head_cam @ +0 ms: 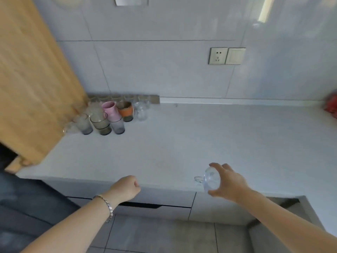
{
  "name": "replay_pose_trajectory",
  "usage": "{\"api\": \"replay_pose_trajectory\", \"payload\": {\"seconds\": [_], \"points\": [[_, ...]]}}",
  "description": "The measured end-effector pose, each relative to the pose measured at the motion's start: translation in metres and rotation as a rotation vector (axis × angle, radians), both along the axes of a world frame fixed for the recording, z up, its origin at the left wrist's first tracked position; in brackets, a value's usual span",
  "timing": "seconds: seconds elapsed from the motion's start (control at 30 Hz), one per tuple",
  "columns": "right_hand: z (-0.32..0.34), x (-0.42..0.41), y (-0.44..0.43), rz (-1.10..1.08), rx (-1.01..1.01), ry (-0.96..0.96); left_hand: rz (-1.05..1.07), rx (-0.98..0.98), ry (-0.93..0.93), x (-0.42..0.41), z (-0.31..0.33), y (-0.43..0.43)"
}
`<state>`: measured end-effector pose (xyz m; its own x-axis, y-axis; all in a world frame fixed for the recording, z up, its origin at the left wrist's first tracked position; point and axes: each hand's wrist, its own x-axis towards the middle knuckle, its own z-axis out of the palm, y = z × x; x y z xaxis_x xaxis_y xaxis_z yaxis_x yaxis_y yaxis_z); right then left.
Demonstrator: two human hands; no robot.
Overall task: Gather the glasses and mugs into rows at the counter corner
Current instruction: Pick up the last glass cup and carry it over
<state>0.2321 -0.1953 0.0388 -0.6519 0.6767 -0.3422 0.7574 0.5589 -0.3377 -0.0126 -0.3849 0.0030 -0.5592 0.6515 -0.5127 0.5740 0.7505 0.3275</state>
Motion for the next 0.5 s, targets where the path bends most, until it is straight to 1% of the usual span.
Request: {"api": "replay_pose_trajectory", "payload": {"seconds": [0.13,0.3,0.43,0.5], "points": [[-0.012,-0.079,0.02,0.091,-0.013,-0.02,0.091,-0.009,-0.02,-0.059,-0.006,0.001],[-0.034,-0.187,0.061,0.212,-0.064,-0.049,0.198,-0.011,-0.045,-0.129,-0.016,0.026],[-0.048,-0.267,0.084,0.286,-0.102,-0.056,0.248,-0.012,-0.09,-0.178,-0.016,0.046],[-0.051,-0.309,0.093,0.339,-0.098,-0.05,0.25,-0.023,-0.068,-0.205,-0.013,0.055]]}}
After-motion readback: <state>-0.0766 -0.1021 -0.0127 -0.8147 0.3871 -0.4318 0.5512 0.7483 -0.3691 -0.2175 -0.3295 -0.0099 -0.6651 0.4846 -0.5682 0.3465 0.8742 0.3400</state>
